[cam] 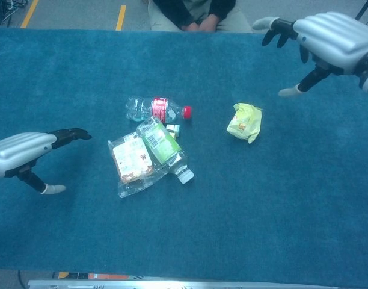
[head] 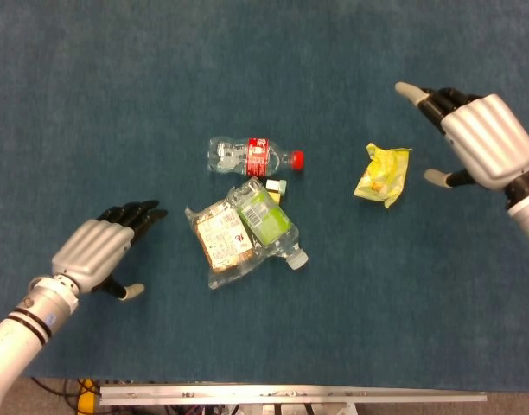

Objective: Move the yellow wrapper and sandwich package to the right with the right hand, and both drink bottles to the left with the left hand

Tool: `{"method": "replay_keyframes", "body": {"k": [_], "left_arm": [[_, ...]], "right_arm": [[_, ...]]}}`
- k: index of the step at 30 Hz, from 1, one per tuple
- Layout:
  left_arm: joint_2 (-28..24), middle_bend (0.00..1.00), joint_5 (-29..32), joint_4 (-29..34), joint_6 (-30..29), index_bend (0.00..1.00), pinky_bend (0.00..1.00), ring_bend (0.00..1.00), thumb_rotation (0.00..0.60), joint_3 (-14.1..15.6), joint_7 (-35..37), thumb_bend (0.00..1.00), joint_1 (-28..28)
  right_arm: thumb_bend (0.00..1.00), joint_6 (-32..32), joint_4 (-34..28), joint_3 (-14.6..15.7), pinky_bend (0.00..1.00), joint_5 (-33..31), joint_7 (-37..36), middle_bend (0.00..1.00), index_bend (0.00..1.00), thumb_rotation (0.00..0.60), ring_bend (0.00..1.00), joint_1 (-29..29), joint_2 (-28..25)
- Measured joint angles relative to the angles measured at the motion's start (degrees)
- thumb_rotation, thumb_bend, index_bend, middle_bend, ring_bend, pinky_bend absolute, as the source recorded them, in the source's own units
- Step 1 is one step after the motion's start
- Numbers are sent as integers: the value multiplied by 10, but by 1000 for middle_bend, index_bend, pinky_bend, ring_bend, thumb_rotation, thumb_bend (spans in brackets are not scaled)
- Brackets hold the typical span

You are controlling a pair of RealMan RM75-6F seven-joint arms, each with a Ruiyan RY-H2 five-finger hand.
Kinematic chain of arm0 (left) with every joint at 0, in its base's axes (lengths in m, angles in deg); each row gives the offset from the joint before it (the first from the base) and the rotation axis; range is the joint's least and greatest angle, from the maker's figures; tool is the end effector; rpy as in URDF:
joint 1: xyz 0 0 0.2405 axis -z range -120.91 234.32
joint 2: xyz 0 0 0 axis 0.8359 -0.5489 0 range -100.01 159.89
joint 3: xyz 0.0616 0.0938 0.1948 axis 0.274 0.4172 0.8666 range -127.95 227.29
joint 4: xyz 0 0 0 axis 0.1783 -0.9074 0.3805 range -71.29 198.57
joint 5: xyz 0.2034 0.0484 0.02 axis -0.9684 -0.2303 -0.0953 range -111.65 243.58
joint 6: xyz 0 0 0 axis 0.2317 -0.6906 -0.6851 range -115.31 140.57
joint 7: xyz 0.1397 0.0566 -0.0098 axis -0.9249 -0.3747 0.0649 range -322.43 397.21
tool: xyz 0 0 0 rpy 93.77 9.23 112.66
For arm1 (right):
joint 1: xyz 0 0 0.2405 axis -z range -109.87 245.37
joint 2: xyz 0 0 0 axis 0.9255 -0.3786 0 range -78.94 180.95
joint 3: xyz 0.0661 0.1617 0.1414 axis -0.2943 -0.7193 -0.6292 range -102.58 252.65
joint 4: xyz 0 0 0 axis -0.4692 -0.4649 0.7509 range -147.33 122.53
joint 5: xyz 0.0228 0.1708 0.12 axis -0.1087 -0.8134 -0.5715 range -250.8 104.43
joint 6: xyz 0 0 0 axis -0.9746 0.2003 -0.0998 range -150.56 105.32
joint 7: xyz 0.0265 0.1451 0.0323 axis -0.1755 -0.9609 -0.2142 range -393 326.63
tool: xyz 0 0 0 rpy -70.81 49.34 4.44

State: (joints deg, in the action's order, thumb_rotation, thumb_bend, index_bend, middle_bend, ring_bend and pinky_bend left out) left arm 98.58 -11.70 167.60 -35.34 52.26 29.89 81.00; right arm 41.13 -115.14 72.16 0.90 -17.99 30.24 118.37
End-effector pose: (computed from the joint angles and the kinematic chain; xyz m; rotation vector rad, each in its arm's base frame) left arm -0.2112 0.2003 0.0126 -1.9961 -1.3434 -0.6551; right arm -0.1415 -0.2902 0.0672 1.8908 -0.8159 0.9541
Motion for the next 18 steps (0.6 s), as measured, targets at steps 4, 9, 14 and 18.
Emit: {"method": "replay_keyframes", "body": {"k": [4,9,14,18], "left_arm": [[6,0,39,18,11,0,92,0,600,-6,-9,173,12],[25,0,75,32,14,0,92,0,600,-12,-20,172,23],[51,0,108,36,5,0,92,0,600,-14,-48,172,31],[77,0,132,33,-15,0,92,0,600,-16,-71,172,34]], "right_arm": [[52,-2,6,0,536,7,-12,265,55,600,287,7,-3],[51,-3,13,-1,536,19,-30,266,56,600,287,16,-5],[52,-5,23,-1,526,30,-51,267,56,600,286,24,-8],[52,-8,32,-1,525,36,-67,270,56,600,286,30,-10]]}}
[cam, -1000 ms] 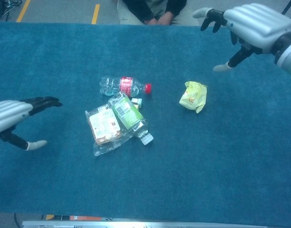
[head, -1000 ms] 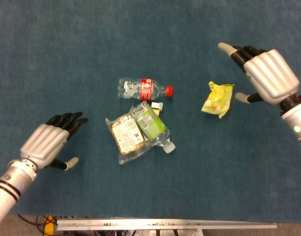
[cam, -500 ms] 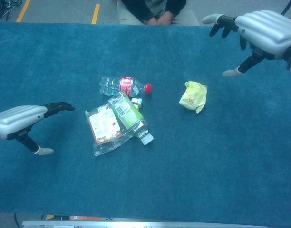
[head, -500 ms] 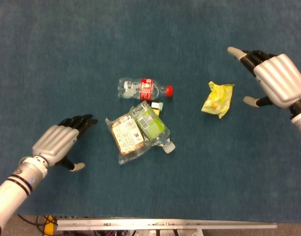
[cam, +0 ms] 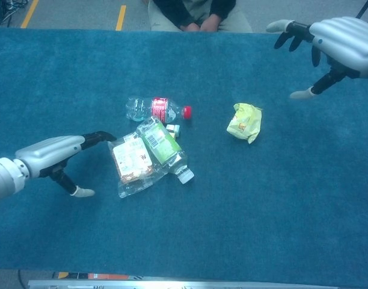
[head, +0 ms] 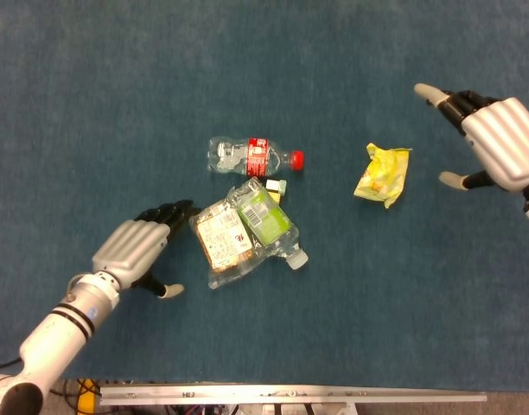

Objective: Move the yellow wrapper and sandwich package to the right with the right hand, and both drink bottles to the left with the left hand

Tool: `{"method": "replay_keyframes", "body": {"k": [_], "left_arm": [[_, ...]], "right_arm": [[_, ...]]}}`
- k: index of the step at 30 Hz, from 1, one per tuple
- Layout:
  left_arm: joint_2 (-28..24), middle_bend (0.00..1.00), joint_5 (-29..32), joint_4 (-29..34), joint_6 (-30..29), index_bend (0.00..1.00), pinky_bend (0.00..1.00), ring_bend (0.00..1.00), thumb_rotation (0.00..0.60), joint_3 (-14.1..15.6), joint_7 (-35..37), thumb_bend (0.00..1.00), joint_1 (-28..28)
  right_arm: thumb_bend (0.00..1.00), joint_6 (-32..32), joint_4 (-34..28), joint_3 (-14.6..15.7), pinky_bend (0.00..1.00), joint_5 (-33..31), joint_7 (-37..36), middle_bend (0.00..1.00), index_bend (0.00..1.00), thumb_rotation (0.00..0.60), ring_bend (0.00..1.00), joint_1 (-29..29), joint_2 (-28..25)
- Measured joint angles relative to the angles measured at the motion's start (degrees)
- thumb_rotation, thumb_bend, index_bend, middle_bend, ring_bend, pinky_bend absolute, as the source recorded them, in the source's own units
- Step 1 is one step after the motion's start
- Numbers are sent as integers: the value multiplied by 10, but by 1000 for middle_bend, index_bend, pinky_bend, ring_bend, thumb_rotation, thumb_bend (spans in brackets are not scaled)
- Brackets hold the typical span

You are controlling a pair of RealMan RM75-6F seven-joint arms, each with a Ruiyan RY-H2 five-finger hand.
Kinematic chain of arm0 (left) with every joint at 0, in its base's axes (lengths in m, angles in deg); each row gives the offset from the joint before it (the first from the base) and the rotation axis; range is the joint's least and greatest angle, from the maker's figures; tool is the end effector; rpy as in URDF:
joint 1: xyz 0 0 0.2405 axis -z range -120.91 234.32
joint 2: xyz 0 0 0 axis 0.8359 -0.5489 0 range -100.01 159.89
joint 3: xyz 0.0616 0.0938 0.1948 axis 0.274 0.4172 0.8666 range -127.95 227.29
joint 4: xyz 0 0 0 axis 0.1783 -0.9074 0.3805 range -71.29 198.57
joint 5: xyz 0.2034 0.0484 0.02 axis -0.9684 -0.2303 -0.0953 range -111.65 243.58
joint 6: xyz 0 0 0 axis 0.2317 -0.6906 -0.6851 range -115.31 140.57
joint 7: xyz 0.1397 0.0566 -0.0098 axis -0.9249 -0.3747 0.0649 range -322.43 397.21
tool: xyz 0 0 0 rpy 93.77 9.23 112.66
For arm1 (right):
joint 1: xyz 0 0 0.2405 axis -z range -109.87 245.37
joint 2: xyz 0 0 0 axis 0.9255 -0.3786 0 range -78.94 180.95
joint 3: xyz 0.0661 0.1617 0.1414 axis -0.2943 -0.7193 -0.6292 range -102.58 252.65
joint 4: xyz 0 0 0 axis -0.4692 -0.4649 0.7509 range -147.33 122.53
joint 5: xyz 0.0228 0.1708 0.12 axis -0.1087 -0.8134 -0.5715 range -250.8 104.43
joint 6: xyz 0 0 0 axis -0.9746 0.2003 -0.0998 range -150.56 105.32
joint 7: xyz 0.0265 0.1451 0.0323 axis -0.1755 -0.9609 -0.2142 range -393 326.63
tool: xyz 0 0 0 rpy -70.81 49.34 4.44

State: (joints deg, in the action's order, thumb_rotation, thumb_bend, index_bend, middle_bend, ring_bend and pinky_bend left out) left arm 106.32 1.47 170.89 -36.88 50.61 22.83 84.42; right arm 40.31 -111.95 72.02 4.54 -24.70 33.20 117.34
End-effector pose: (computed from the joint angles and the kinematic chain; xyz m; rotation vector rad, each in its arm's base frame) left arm -0.1743 0.2030 -0.0188 -1.9347 -1.4792 -0.7115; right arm -0.1632 -0.2895 0.0742 1.8681 -0.8710 0.9615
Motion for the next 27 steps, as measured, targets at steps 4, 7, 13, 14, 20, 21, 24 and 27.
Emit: {"method": "replay_keyframes", "body": {"k": [4,7,13,14,20,21,24,27], "left_arm": [[25,0,16,-4,-18,0,92,0,600,-3,-13,172,3],[41,0,23,-7,-27,0,92,0,600,-4,-23,172,5],[73,0,33,-16,-48,0,92,0,600,-6,-34,171,7],[78,0,34,-17,-51,0,92,0,600,-7,-35,171,7],[111,0,33,-35,-76,0,92,0,600,-10,-39,172,3],[117,0,32,-39,-80,0,92,0,600,-11,-39,171,2],[133,0,32,-54,-90,0,92,0,600,-13,-37,171,-1],[143,0,31,-68,-96,0,92,0,600,-15,-34,172,-4]], "right_arm": [[52,-2,7,-1,524,5,-10,274,56,600,287,6,-2],[51,-4,12,-1,525,6,-17,276,55,600,286,10,-2],[51,-8,18,-4,524,9,-26,277,55,600,287,16,-5],[51,-9,19,-4,525,10,-26,277,55,600,287,17,-5],[52,-9,20,-7,525,13,-33,279,55,600,287,22,-6],[51,-10,20,-7,524,13,-33,279,56,600,286,22,-6],[51,-11,20,-8,525,14,-34,281,55,600,286,24,-7],[52,-11,19,-10,525,14,-34,282,55,600,286,26,-7]]}}
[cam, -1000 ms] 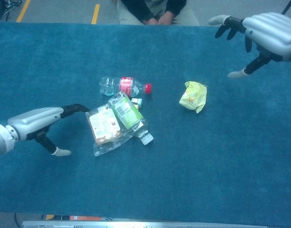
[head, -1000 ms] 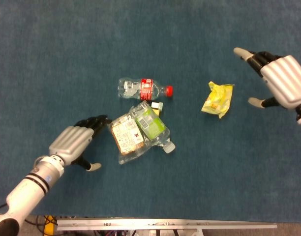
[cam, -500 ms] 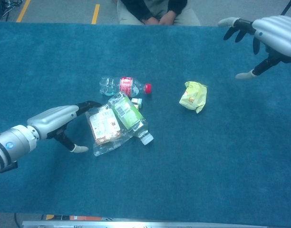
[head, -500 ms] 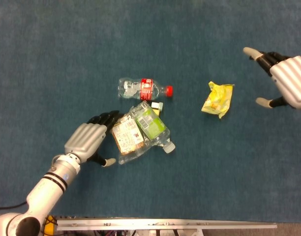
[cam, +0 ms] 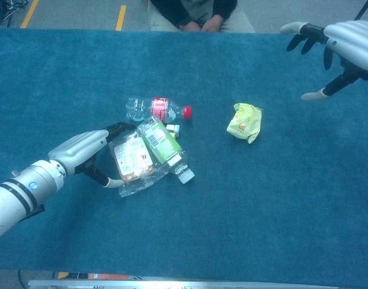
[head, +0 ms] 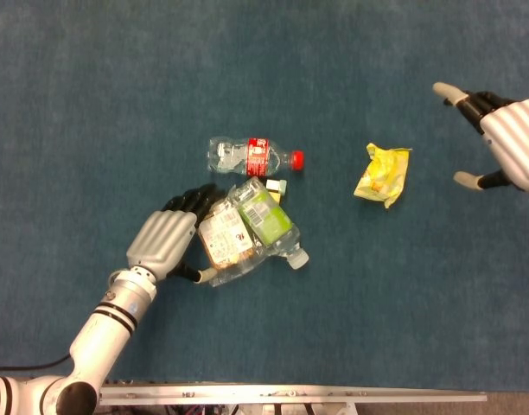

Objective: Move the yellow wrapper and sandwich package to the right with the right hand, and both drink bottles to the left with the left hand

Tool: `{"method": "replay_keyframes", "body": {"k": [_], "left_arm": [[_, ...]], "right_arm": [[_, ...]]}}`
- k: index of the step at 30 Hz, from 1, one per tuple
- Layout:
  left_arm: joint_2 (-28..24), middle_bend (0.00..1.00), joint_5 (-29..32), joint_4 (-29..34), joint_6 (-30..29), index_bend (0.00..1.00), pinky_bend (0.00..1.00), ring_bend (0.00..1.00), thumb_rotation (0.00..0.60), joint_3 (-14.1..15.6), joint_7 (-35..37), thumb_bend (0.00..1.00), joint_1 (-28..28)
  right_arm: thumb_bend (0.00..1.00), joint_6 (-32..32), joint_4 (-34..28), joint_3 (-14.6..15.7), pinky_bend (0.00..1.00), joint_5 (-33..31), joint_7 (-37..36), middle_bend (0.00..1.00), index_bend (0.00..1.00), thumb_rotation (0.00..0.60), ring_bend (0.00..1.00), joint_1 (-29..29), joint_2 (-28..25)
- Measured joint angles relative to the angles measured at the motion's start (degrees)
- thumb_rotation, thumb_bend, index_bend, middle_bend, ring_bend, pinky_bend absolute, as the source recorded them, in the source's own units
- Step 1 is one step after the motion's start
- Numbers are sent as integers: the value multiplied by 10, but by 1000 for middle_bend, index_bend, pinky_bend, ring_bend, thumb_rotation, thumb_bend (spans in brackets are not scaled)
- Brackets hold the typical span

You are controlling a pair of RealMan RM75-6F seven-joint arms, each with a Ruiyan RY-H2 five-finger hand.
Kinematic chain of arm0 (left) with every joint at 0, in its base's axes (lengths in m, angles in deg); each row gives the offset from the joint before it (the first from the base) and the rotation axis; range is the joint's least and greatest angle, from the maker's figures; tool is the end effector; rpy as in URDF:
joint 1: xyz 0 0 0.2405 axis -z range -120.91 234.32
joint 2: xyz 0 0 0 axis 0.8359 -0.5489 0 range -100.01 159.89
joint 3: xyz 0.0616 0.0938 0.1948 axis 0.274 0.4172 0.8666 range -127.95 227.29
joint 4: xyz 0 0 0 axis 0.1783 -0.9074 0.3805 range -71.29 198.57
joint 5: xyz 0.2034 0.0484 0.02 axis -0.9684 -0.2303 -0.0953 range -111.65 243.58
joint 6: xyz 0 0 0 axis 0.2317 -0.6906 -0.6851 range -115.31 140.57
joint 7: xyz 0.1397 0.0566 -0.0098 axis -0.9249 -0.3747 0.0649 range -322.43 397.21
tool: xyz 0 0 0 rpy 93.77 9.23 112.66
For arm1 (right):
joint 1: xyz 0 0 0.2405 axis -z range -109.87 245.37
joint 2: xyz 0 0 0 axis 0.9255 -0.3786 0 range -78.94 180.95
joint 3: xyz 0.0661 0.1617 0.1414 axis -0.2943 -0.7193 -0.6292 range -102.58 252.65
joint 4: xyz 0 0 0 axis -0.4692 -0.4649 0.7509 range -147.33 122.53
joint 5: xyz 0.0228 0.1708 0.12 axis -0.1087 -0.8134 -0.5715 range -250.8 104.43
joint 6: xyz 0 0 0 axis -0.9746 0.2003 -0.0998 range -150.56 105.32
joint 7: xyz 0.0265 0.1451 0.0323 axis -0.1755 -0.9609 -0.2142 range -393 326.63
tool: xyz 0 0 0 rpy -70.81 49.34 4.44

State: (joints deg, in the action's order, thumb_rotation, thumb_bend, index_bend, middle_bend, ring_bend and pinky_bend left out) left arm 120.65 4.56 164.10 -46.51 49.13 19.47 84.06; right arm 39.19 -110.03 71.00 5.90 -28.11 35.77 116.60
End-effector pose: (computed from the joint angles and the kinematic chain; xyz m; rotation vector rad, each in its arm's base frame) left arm -0.1507 0.2093 -0.0552 -1.7966 -1.4775 -0.8534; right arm -0.1799 -0.2894 0.0804 1.8366 -0.9131 0.9486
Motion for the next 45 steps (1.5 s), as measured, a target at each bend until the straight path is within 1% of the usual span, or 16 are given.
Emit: {"method": "replay_keyframes", "body": {"k": [6,15,20,25,28,33,38,41,45], "left_arm": [[8,0,-4,-21,-17,0,92,0,600,-8,7,171,-5],[-1,0,-5,-42,-25,0,92,0,600,-36,24,171,-3],[-33,0,2,-19,-11,0,92,0,600,-27,11,171,0],[-69,0,13,27,1,0,77,0,600,-13,-12,172,4],[-75,0,17,48,9,0,74,0,600,-8,-17,171,8],[-51,0,14,34,7,0,74,0,600,-9,-26,171,14],[-21,0,14,-3,6,0,74,0,600,-17,-28,171,22],[-12,0,16,-19,6,0,74,0,600,-25,-24,171,27],[-8,0,19,-29,11,0,73,0,600,-29,-20,171,32]], "right_arm": [[51,-3,-1,-4,525,-1,1,285,55,600,286,2,1],[52,-4,-6,-10,525,-1,2,286,55,600,286,3,5],[51,-4,-9,-10,525,-1,-1,287,56,600,286,6,1],[52,-5,-10,-9,525,3,-7,288,56,600,287,9,-3],[52,-5,-11,-10,525,4,-11,289,56,600,286,10,-4],[52,-5,-15,-9,524,9,-14,295,55,600,286,13,-7],[52,-6,-16,-8,525,10,-17,297,56,600,286,16,-12],[51,-9,-15,-7,524,9,-18,299,56,600,286,17,-13],[52,-11,-15,-8,524,8,-20,300,56,600,286,18,-12]]}}
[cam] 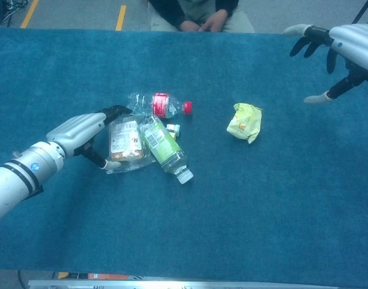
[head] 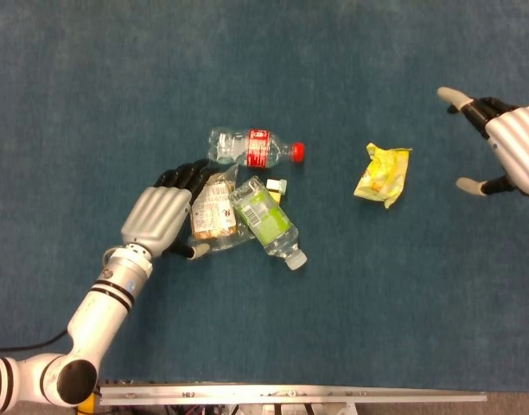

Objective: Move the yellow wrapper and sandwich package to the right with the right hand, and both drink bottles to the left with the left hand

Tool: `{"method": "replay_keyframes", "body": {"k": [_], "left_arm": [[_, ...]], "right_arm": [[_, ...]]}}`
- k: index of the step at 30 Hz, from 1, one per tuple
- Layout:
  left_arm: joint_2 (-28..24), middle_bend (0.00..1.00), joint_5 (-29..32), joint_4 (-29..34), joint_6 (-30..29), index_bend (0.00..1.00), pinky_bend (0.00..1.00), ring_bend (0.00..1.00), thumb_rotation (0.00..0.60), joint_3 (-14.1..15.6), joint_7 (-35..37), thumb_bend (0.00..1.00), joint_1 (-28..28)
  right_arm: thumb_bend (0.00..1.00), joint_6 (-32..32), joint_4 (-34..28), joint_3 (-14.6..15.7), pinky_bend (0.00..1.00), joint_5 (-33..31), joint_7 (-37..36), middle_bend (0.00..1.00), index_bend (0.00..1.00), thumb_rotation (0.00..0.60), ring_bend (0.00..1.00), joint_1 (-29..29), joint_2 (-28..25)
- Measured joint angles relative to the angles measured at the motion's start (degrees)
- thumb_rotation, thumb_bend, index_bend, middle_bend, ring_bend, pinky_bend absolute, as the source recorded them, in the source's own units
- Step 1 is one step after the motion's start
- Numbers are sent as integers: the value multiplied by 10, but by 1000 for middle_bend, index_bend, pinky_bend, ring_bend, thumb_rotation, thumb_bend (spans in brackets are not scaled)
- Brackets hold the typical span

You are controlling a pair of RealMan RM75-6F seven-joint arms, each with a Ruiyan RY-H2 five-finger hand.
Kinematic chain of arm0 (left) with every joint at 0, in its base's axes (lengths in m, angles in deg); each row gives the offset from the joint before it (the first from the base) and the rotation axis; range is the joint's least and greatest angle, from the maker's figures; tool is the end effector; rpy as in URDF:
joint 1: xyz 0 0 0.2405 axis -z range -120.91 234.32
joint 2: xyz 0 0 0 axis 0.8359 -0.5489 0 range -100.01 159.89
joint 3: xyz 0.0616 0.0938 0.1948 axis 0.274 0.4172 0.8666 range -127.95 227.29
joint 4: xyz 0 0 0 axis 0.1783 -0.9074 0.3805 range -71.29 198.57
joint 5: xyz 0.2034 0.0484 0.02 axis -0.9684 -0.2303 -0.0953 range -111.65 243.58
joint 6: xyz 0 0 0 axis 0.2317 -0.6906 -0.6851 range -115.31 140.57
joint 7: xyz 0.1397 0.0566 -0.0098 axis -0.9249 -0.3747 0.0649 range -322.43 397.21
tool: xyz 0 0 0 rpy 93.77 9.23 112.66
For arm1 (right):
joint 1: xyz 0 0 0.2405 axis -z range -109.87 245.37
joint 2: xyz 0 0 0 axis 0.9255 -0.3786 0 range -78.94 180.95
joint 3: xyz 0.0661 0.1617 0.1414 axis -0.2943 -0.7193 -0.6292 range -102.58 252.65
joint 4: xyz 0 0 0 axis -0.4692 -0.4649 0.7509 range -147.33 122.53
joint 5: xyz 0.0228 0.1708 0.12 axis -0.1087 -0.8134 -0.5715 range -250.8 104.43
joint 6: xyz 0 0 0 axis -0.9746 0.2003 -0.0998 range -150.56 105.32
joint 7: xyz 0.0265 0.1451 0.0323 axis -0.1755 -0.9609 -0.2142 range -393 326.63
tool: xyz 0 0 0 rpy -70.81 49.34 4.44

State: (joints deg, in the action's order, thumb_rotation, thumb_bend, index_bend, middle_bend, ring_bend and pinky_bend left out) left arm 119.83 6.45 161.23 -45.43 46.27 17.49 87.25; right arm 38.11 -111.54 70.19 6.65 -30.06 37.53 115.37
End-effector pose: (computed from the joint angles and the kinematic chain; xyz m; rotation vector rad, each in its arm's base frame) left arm -0.1516 0.2380 -0.0479 -1.8051 -1.3686 -0.8431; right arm -0.1824 -0.2835 0.0831 1.8259 -0.9681 0.9573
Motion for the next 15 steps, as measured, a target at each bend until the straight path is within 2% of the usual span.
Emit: {"method": "replay_keyframes", "body": {"k": [6,9,12,15], "left_arm": [[6,0,6,-20,11,1,76,0,600,0,12,171,3],[14,20,1,-33,2,110,130,10,600,-4,27,171,-1],[22,139,-13,-47,-11,245,233,109,600,-7,52,171,-8],[26,212,-28,-59,-15,298,290,179,600,-9,77,171,-14]], "right_arm": [[52,0,-1,-2,525,1,-1,300,58,600,286,0,1],[52,-1,-2,-2,525,1,-1,301,61,600,286,1,1],[52,0,-3,-4,524,0,-1,304,69,600,286,1,1],[52,2,-4,-6,524,0,0,306,75,600,286,1,3]]}}
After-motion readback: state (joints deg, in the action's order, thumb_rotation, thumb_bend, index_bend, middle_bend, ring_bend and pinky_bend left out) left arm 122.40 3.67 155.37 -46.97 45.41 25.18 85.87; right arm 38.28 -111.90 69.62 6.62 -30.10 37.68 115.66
